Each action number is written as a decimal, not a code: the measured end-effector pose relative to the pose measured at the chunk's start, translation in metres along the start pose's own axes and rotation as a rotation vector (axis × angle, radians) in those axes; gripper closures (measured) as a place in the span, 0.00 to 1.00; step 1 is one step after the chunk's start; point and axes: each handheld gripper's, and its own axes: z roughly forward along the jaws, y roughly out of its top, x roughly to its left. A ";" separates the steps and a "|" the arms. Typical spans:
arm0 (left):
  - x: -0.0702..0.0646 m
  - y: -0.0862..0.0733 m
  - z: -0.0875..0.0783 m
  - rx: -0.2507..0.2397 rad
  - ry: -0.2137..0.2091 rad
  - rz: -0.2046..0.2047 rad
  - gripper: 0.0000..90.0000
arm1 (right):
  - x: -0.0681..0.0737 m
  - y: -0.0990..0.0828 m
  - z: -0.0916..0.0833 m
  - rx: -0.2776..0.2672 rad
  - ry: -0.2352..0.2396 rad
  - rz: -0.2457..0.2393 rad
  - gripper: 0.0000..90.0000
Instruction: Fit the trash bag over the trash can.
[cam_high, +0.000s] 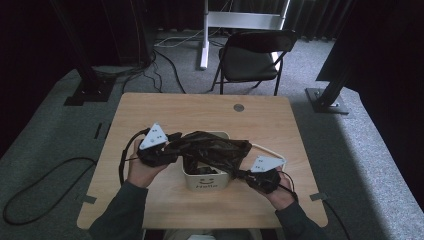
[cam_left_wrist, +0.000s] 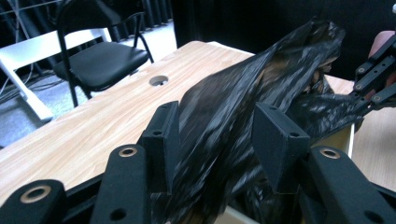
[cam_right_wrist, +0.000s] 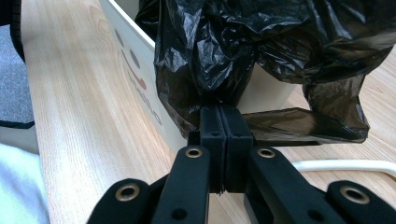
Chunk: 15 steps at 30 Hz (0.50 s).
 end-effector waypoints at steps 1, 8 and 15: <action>-0.001 0.003 0.004 0.002 -0.002 0.005 0.59 | 0.000 0.000 0.000 0.000 0.000 -0.001 0.99; -0.005 0.013 0.022 0.009 -0.016 0.005 0.61 | -0.001 0.000 -0.001 -0.003 -0.004 0.000 0.99; -0.004 0.009 0.027 0.051 -0.021 -0.003 0.84 | -0.003 -0.001 -0.002 -0.002 -0.008 0.002 0.99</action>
